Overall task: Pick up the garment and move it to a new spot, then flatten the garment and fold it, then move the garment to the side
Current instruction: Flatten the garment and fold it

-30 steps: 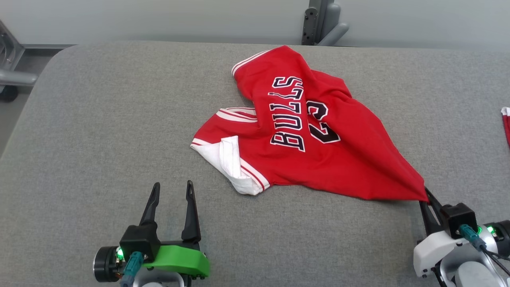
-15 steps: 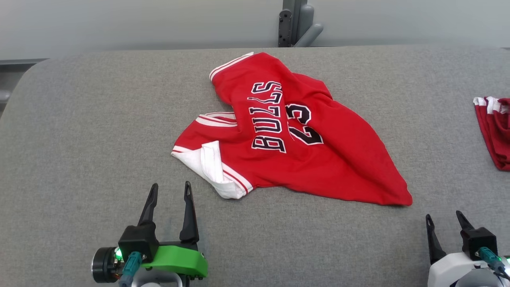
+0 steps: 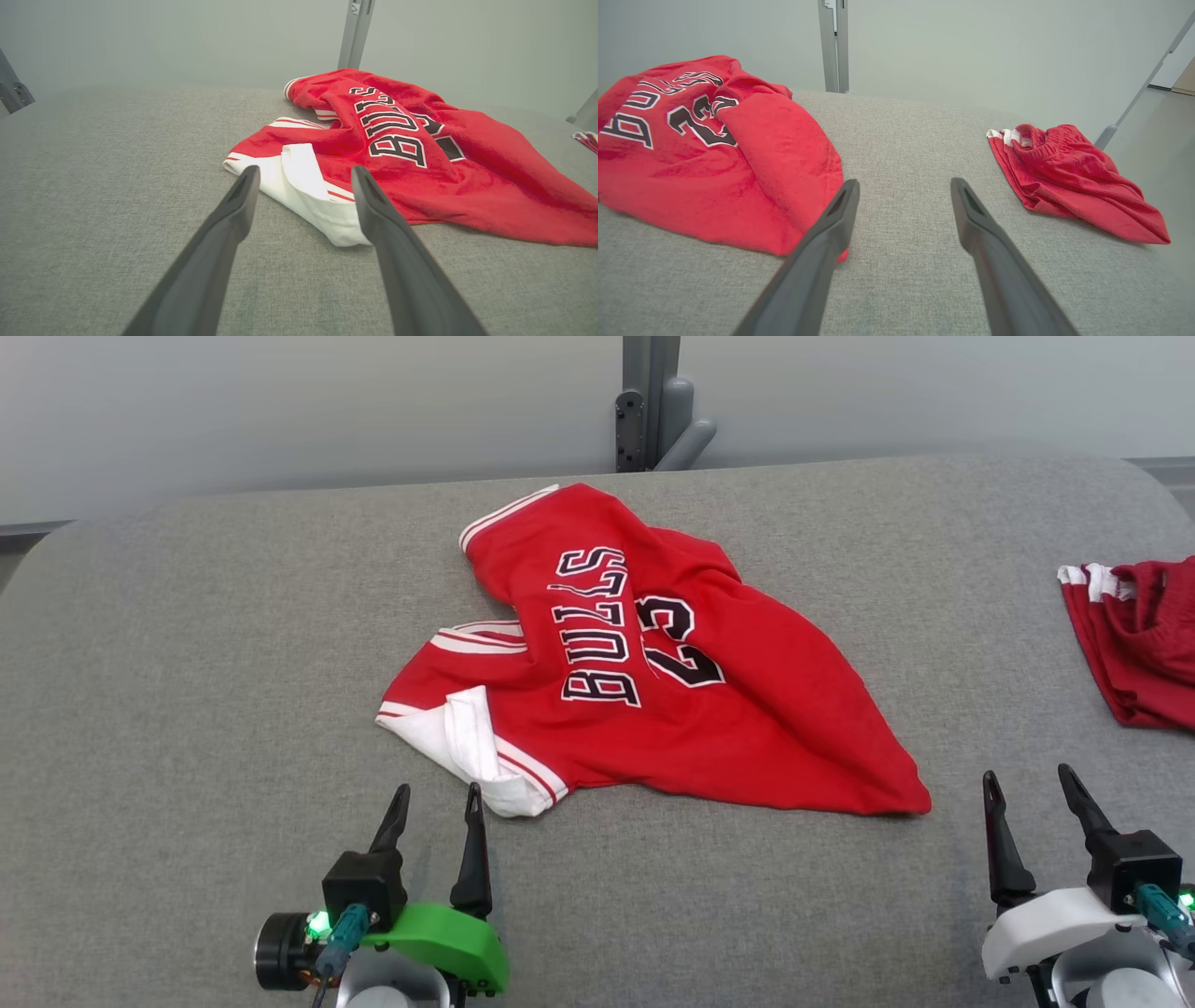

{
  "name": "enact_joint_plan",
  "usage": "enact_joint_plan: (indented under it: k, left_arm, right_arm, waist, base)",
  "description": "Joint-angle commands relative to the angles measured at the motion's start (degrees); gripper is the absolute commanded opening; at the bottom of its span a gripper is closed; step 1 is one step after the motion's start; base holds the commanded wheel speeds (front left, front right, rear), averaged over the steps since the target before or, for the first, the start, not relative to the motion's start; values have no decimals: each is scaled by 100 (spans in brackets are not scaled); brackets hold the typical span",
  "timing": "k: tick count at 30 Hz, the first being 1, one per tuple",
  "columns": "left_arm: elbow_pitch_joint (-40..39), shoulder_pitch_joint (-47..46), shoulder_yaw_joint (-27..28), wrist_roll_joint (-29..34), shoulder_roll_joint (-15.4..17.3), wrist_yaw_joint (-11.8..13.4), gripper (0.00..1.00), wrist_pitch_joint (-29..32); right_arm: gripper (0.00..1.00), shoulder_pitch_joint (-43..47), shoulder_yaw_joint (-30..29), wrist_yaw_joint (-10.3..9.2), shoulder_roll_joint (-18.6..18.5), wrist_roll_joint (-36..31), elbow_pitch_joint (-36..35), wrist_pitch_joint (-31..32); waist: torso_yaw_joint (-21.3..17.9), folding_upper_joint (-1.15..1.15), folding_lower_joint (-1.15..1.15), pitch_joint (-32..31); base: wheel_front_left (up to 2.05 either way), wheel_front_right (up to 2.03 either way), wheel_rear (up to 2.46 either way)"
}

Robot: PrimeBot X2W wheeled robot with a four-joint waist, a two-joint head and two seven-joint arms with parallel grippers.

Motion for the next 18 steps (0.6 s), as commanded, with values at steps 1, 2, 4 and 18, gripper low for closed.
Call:
enact_joint_plan:
  k: [1,2,4,18]
  left_arm:
    - [159,-182,-61,-60,19,-26,100,2]
    - [282,-288,-94,-130,19,-31,100,2]
    - [562,-465,-179,-275,19,-34,100,2]
    - [2999,-2205,-156,-824,21,84,100,212]
  right_arm:
    - [100,13,16,-9,21,-8,-82,-19]
    - [100,12,25,-9,46,-5,-136,-20]
    - [100,2,58,-9,82,-4,-208,-19]
    - [100,-14,96,-9,228,-50,-472,-19]
  waist:
    - [-89,0,0,-9]
    - [-125,0,0,1]
    - [-205,0,0,36]
    - [-692,0,0,375]
  base:
    - [0,0,0]
    - [0,0,0]
    - [0,0,0]
    - [0,0,0]
